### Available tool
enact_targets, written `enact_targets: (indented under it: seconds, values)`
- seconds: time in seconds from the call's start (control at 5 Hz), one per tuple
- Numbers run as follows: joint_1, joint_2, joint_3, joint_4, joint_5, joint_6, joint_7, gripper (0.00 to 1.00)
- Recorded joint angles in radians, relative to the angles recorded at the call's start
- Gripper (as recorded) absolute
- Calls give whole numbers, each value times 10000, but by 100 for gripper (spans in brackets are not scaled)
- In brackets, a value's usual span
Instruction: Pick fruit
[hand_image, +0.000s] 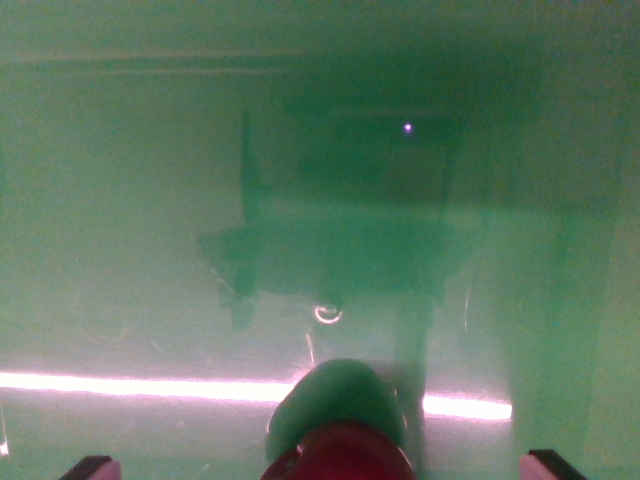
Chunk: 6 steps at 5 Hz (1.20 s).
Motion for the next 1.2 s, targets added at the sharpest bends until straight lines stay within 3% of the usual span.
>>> enact_targets:
  seconds: [0.2, 0.4, 0.6, 0.8, 1.0, 1.2]
  values:
    - [0, 0, 0, 0, 0, 0, 0, 0]
    - [0, 58, 12, -317, -17, -314, -18, 0]
    - [0, 58, 12, -317, -17, -314, -18, 0]
    - [0, 111, 23, -604, -32, -597, -35, 0]
    - [0, 111, 23, -604, -32, -597, -35, 0]
    - [-1, 154, 32, -840, -45, -830, -48, 0]
